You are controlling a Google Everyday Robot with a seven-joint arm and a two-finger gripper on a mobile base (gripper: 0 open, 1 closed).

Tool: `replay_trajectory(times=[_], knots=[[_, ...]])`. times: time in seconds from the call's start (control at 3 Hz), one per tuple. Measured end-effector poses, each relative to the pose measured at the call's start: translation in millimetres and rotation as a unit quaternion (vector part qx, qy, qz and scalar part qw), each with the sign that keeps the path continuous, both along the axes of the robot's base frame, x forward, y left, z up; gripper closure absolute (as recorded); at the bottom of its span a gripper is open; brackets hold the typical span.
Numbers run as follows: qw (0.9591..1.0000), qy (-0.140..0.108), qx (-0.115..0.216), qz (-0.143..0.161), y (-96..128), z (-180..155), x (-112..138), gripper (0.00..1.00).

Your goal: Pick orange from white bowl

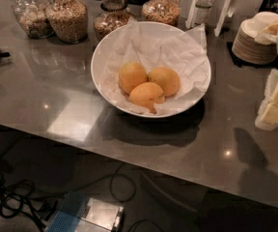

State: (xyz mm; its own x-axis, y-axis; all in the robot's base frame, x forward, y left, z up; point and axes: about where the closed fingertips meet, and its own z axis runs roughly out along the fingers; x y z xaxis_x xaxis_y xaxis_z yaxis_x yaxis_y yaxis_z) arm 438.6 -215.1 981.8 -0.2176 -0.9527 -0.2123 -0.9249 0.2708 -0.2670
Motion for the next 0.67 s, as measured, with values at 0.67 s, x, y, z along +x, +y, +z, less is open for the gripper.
replay_trajectory(times=[0.67], knots=[[0.9998,-0.010,-0.001,0.019,13,8,4,0.00]])
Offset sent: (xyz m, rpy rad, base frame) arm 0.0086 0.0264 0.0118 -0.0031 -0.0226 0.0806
